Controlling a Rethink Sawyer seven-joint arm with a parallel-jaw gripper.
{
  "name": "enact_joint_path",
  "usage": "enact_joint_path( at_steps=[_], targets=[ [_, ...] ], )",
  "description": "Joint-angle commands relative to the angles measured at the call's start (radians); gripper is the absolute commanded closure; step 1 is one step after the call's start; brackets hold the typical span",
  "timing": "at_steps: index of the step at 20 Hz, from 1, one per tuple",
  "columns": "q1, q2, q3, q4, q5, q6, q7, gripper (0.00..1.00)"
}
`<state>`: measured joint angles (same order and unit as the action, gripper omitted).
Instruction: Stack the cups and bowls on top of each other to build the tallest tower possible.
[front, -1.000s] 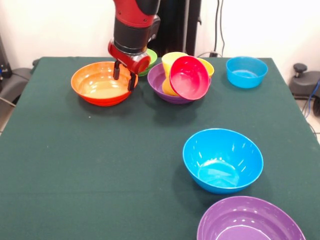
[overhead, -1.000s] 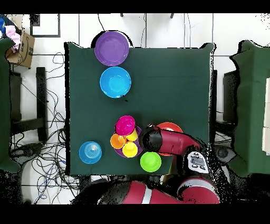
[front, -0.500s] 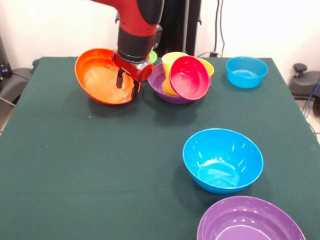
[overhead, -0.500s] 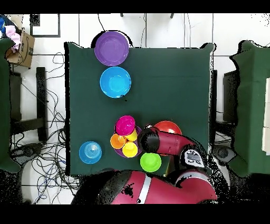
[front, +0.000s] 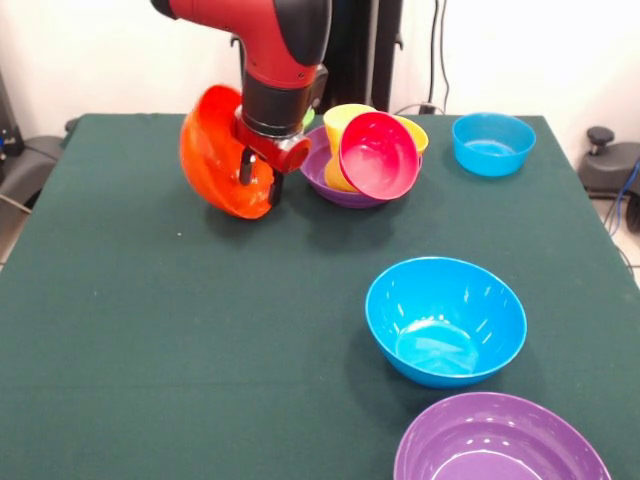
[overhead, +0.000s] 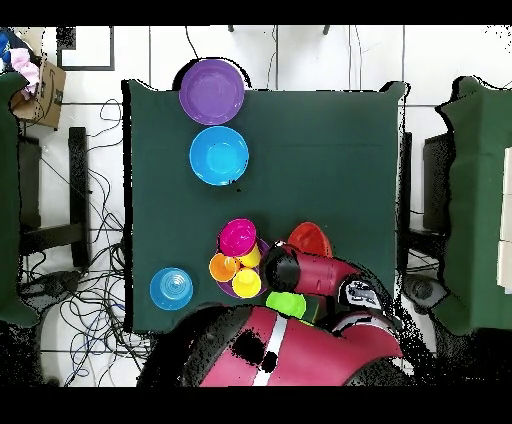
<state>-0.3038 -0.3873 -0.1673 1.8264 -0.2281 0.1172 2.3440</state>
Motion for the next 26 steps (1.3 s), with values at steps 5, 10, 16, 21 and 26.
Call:
enact_joint_path(
  at_steps=[5, 10, 16, 21, 26],
  targets=[
    [-0.012, -0.047, 0.099, 0.019, 0.046, 0.056, 0.088, 0.00],
    [-0.024, -0.099, 0.109, 0.036, 0.049, 0.104, 0.071, 0.00],
    [-0.043, -0.175, 0.157, 0.061, 0.048, 0.151, 0.043, 0.00],
    [-0.050, -0.184, 0.189, 0.066, 0.051, 0.143, 0.048, 0.00],
    [-0.042, -0.168, 0.173, 0.059, 0.043, 0.127, 0.052, 0.00]
  ],
)
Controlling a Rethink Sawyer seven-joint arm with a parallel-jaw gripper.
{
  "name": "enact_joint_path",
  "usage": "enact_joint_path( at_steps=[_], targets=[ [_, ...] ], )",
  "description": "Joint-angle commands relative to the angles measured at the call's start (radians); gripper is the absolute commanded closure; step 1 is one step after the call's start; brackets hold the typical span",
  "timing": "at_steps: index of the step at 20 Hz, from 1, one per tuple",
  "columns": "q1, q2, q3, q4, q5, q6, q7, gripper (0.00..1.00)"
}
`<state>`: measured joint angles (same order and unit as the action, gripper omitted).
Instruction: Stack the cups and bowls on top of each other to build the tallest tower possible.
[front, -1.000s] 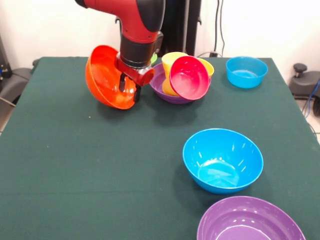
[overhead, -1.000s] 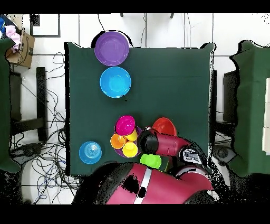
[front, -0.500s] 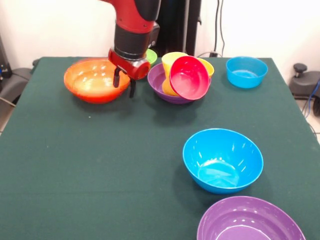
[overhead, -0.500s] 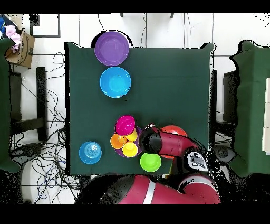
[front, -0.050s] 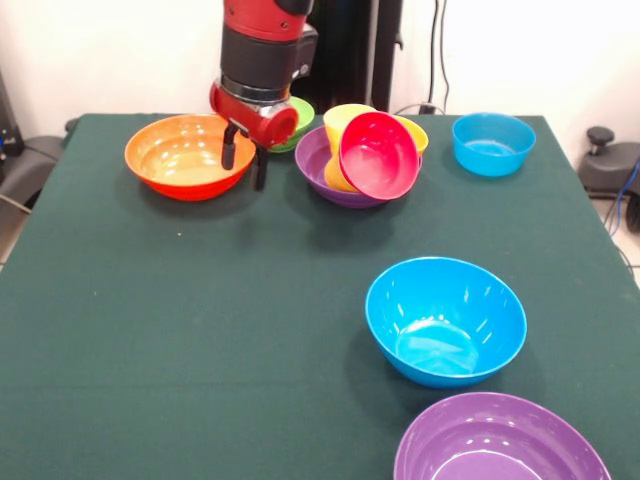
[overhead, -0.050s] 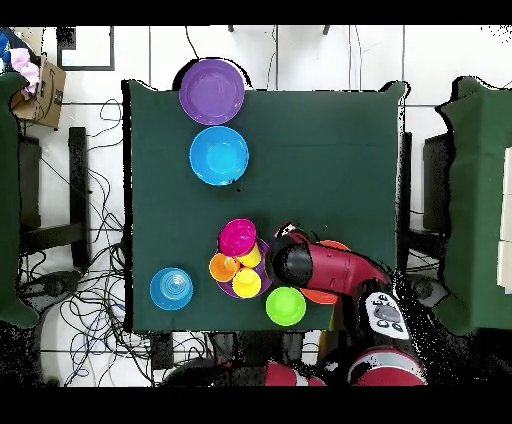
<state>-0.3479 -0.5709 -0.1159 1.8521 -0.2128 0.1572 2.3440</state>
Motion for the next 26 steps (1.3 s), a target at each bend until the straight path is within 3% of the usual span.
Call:
enact_joint_path(
  at_steps=[1, 16, 26],
  targets=[
    [0.003, 0.022, 0.117, 0.031, 0.026, 0.083, 0.052, 0.00],
    [0.023, 0.147, 0.036, -0.004, -0.010, 0.046, 0.050, 0.00],
    [0.024, 0.168, 0.025, -0.020, -0.007, 0.037, 0.051, 0.00]
  ],
)
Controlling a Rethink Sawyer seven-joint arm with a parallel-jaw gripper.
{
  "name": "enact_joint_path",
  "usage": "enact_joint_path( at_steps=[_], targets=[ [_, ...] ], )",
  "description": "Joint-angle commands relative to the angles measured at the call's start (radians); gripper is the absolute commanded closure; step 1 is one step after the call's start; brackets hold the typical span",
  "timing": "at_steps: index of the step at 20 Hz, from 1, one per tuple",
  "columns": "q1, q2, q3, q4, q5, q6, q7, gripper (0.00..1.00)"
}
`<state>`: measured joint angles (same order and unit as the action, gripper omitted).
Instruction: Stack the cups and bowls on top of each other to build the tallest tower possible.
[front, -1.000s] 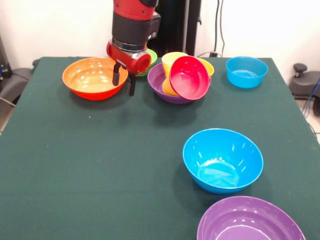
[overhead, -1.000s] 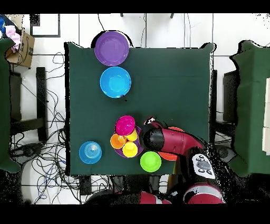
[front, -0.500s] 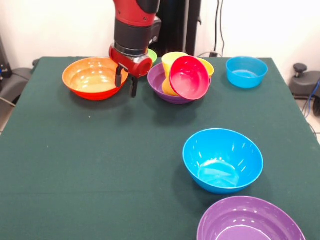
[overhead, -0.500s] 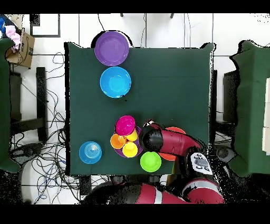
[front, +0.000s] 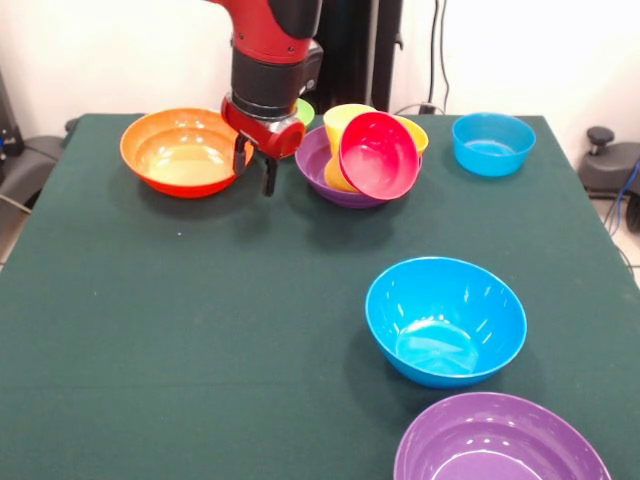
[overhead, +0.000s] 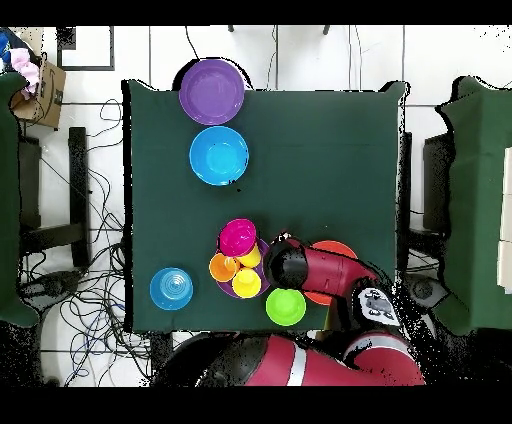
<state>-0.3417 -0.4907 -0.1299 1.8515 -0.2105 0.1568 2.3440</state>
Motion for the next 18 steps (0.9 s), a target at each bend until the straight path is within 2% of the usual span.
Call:
enact_joint_path(
  at_steps=[1, 3, 12, 18],
  targets=[
    [0.017, 0.090, 0.038, -0.020, -0.010, 0.036, 0.050, 0.00],
    [0.015, 0.082, 0.036, -0.018, -0.010, 0.041, 0.048, 0.00],
    [-0.008, -0.099, 0.063, 0.051, 0.006, 0.194, 0.001, 0.00],
    [-0.008, -0.128, 0.048, 0.058, -0.010, 0.216, 0.001, 0.00]
  ],
)
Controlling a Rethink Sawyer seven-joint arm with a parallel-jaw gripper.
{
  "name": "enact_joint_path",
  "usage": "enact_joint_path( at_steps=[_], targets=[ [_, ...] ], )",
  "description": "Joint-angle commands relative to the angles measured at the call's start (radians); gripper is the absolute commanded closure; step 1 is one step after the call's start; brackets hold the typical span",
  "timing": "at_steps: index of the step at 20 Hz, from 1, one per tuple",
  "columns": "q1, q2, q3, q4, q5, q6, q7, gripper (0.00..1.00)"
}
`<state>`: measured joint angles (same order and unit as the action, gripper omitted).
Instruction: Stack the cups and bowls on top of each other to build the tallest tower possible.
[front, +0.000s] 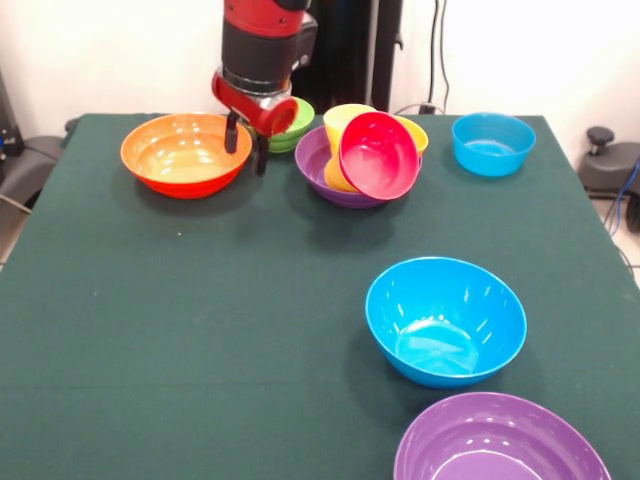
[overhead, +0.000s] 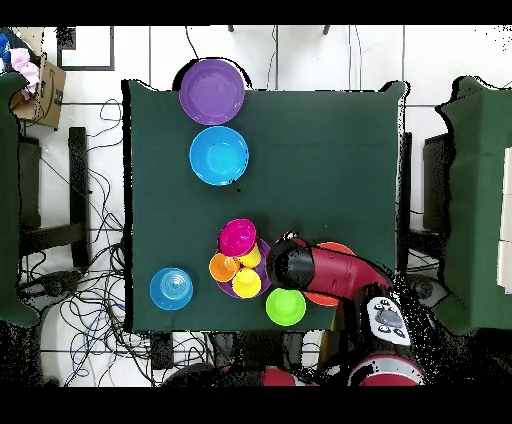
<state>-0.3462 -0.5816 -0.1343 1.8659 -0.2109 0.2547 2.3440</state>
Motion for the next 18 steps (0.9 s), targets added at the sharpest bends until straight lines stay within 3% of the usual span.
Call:
enact_joint_path(
  at_steps=[1, 5, 18],
  targets=[
    [-0.003, -0.044, 0.053, 0.046, -0.009, 0.125, 0.001, 0.00],
    [0.002, -0.059, 0.049, 0.056, -0.015, 0.133, 0.008, 0.00],
    [0.000, 0.103, 0.025, 0.005, -0.048, -0.017, 0.048, 0.00]
  ],
)
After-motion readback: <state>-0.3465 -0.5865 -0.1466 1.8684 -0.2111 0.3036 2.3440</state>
